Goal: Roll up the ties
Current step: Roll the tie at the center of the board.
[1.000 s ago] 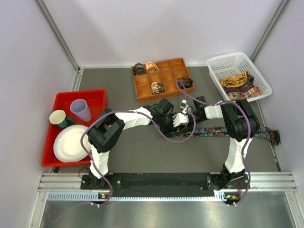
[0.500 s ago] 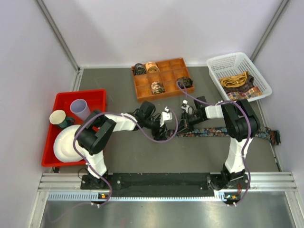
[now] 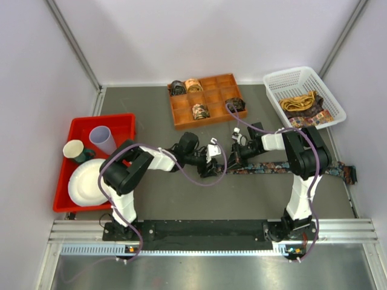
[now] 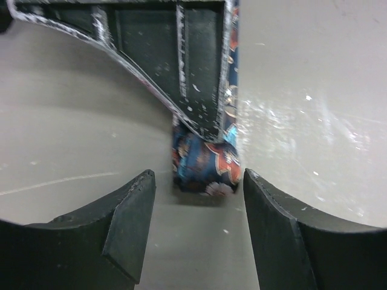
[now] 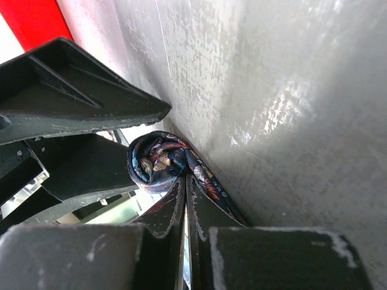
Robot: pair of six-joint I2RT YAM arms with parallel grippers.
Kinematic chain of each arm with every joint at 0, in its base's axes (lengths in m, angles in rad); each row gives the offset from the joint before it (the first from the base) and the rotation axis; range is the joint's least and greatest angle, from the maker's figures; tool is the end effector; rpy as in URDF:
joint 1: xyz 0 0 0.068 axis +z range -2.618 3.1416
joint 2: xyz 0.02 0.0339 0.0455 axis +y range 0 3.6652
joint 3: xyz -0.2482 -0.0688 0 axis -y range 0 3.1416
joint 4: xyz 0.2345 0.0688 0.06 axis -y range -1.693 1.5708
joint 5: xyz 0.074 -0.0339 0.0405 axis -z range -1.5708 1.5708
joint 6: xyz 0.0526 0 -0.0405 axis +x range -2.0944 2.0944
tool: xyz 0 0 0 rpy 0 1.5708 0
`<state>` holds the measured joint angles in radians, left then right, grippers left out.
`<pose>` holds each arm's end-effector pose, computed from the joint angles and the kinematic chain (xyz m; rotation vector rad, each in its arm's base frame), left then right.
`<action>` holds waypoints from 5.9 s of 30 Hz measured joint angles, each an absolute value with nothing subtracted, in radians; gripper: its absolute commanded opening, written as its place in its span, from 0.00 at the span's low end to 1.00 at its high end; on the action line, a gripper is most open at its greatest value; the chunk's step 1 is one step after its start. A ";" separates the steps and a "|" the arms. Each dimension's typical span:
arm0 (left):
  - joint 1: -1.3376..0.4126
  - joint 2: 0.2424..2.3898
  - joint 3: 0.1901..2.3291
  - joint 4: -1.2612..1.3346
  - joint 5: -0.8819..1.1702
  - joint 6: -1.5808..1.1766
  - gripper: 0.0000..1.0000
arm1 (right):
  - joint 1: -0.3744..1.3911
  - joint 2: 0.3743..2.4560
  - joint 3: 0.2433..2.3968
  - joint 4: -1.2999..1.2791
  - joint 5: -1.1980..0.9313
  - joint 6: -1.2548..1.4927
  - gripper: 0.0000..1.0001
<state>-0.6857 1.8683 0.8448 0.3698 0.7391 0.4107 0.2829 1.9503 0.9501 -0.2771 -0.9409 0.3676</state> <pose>0.2528 -0.2526 0.1131 1.4720 1.6214 -0.9708 0.2949 0.1300 0.0786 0.0896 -2.7421 -1.4475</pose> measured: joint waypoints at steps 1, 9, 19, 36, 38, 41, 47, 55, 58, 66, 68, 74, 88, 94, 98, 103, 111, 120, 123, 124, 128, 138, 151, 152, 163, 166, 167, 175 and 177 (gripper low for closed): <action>-0.686 1.874 0.845 0.387 0.737 0.411 0.65 | 0.283 1.950 0.950 -0.277 -0.941 0.368 0.00; -0.703 1.910 0.844 0.469 0.744 0.431 0.40 | 0.282 1.952 0.957 -0.288 -0.938 0.367 0.00; -0.717 1.905 0.898 0.336 0.721 0.506 0.19 | 0.278 1.958 0.978 -0.324 -0.941 0.338 0.06; -0.830 1.918 1.163 -0.172 0.442 0.602 0.16 | 0.192 1.899 0.976 -0.419 -1.032 0.236 0.52; -0.839 1.927 1.190 -0.210 0.418 0.601 0.17 | 0.192 1.901 0.973 -0.393 -1.042 0.261 0.49; -0.845 1.935 1.213 -0.243 0.393 0.601 0.17 | 0.197 1.906 0.969 -0.340 -1.060 0.292 0.43; -0.856 1.940 1.235 -0.277 0.359 0.599 0.17 | 0.223 1.925 0.953 -0.245 -1.073 0.345 0.38; -0.859 1.940 1.242 -0.297 0.334 0.572 0.16 | 0.252 1.942 0.936 -0.175 -1.084 0.390 0.29; -0.859 1.940 1.243 -0.302 0.328 0.561 0.16 | 0.253 1.946 0.936 -0.165 -1.089 0.397 0.29; -0.863 1.940 1.248 -0.313 0.315 0.551 0.17 | 0.255 1.951 0.934 -0.170 -1.092 0.384 0.37; -0.863 1.940 1.249 -0.315 0.314 0.551 0.17 | 0.255 1.951 0.927 -0.166 -1.095 0.386 0.32; -0.865 1.947 1.261 -0.327 0.311 0.550 0.23 | 0.263 1.953 0.916 -0.134 -1.118 0.405 0.00; -0.768 1.890 1.098 -0.109 0.517 0.488 0.72 | 0.266 1.954 0.918 -0.190 -1.066 0.349 0.00; -0.651 1.863 0.899 0.252 0.719 0.389 0.73 | 0.262 1.969 0.938 -0.226 -1.055 0.344 0.00; -0.661 1.891 0.855 0.395 0.794 0.370 0.72 | 0.256 1.972 0.951 -0.254 -1.039 0.352 0.00; -0.683 1.929 0.820 0.539 0.843 0.359 0.71 | 0.253 1.972 0.970 -0.300 -1.011 0.356 0.00; -0.701 2.008 0.814 0.751 0.845 0.267 0.55 | 0.252 1.972 0.991 -0.354 -0.976 0.347 0.00; -0.700 2.027 0.802 0.816 0.833 0.252 0.57 | 0.245 1.973 0.997 -0.373 -0.965 0.341 0.00; -0.700 2.021 0.804 0.793 0.836 0.266 0.56 | 0.242 1.973 0.997 -0.375 -0.963 0.340 0.00; -0.700 2.017 0.806 0.781 0.835 0.271 0.51 | 0.239 1.974 0.997 -0.376 -0.963 0.340 0.00; -0.700 2.011 0.817 0.744 0.822 0.299 0.41 | 0.235 1.975 0.997 -0.380 -0.963 0.340 0.00; -0.703 2.000 0.938 0.476 0.818 0.364 0.14 | 0.219 1.983 1.012 -0.397 -0.970 0.322 0.29; -0.792 1.959 1.131 0.002 0.584 0.521 0.18 | 0.191 1.944 1.013 -0.470 -0.993 0.222 0.36; -0.802 1.958 1.140 -0.014 0.565 0.525 0.18 | 0.191 1.944 1.011 -0.466 -0.994 0.223 0.34; -0.869 1.964 1.244 -0.198 0.381 0.557 0.18 | 0.188 1.937 0.993 -0.426 -1.000 0.255 0.34; -0.874 1.971 1.261 -0.223 0.368 0.557 0.18 | 0.195 1.935 0.987 -0.406 -1.004 0.268 0.34; -0.875 1.972 1.265 -0.229 0.365 0.557 0.18 | 0.196 1.932 0.982 -0.399 -1.004 0.274 0.33; -0.880 1.975 1.274 -0.242 0.352 0.557 0.19 | 0.210 1.913 0.973 -0.380 -0.988 0.293 0.28; -0.880 1.979 1.280 -0.252 0.351 0.556 0.19 | 0.218 1.913 0.973 -0.374 -0.981 0.292 0.23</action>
<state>-0.8799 1.9793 1.2804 -0.2516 0.3508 0.5560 0.2180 1.9129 0.9730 -0.3737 -0.9810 0.2924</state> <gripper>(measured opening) 0.286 0.291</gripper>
